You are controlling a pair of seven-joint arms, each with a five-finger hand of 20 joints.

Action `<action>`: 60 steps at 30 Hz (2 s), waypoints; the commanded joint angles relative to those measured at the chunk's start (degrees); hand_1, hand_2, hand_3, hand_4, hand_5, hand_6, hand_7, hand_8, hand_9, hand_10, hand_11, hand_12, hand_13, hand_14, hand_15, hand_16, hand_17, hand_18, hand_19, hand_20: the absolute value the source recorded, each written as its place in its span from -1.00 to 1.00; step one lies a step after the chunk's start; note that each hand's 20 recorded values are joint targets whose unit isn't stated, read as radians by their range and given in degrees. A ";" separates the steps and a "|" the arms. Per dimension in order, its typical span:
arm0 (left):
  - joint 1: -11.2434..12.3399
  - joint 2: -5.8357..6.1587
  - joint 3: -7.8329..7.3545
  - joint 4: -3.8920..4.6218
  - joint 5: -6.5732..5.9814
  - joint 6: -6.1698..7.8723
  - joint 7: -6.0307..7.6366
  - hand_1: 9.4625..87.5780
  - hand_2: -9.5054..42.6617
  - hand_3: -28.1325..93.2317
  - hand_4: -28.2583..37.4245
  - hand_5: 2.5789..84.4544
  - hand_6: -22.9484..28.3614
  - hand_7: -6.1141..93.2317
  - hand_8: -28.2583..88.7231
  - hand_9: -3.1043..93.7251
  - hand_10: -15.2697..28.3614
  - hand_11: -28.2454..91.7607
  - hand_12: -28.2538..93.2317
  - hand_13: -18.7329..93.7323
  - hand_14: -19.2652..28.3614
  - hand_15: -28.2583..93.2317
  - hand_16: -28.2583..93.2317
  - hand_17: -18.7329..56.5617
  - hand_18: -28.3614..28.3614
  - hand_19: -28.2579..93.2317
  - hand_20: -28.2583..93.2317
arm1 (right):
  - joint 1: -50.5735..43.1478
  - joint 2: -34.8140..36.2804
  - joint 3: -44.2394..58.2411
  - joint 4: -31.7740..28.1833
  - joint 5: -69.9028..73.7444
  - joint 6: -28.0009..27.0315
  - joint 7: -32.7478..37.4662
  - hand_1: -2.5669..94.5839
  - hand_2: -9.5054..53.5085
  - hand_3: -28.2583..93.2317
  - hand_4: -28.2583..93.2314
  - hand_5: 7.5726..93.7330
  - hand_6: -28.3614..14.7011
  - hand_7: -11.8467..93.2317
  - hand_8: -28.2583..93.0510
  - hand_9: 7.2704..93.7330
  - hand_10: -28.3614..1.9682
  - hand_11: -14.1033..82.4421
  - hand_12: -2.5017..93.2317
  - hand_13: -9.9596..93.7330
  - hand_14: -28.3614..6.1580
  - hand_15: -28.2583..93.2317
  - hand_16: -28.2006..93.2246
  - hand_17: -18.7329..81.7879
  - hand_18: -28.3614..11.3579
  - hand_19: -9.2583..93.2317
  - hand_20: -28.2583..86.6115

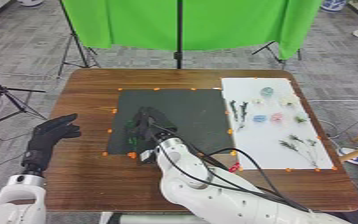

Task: Arrange flowers

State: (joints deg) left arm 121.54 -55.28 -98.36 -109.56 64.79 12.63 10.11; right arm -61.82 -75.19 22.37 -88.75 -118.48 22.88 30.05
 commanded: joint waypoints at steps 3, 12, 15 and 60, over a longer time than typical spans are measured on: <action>0.28 -0.69 -0.15 0.09 0.45 -0.78 -0.72 -0.39 -0.27 0.55 -0.48 0.14 0.09 -0.60 -0.63 0.16 0.39 -0.06 -0.29 0.15 0.66 0.07 -0.55 -0.18 0.54 -0.14 -0.11 | -0.43 0.02 0.54 -0.06 -0.23 -0.62 -0.49 0.66 -1.00 -1.00 0.39 0.58 0.19 -0.08 -0.22 0.95 0.11 -0.04 -0.41 1.00 0.52 0.35 -0.01 0.69 -0.18 0.98 0.19; 0.38 -0.63 -0.11 0.18 0.29 -0.81 -0.58 -0.39 -0.27 0.55 -0.47 0.14 0.09 -0.60 -0.63 0.16 0.39 -0.06 -0.29 0.15 0.66 0.07 -0.55 -0.18 0.54 -0.14 -0.11 | -0.49 0.04 0.49 -0.37 0.61 -1.16 -0.33 0.63 -1.00 -1.00 0.39 0.58 0.17 -0.14 -0.21 0.95 0.10 -0.05 -0.43 1.00 0.50 0.34 -0.01 0.69 -0.19 0.98 0.19; 0.47 -0.71 -0.14 0.11 0.31 -0.85 -0.59 -0.39 -0.27 0.55 -0.47 0.14 0.09 -0.60 -0.63 0.16 0.39 -0.06 -0.29 0.15 0.66 0.07 -0.55 -0.18 0.54 -0.14 -0.11 | -0.45 0.10 0.45 -0.38 0.90 -1.05 -0.36 0.62 -1.00 -1.00 0.39 0.59 0.17 -0.16 -0.21 0.96 0.09 -0.06 -0.43 1.00 0.49 0.34 -0.01 0.69 -0.20 0.98 0.18; 6.76 -1.15 -6.67 -3.88 1.80 -0.39 -2.05 -0.35 -0.35 0.52 -0.48 0.14 0.08 -0.59 -0.63 0.16 0.38 -0.06 -0.29 0.15 0.66 0.06 -0.55 -0.18 0.54 -0.14 -0.11 | -58.76 43.17 77.06 -28.95 -6.42 -25.57 8.54 -0.40 -1.00 0.42 -0.87 0.40 0.04 -0.53 -0.61 0.64 -0.14 -0.21 -0.43 0.84 0.30 0.34 0.03 0.49 -0.44 1.00 0.33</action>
State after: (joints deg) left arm 127.37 -56.11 -105.16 -113.15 65.79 12.28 8.69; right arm -115.33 -33.07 97.10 -120.58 -124.23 -1.33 36.63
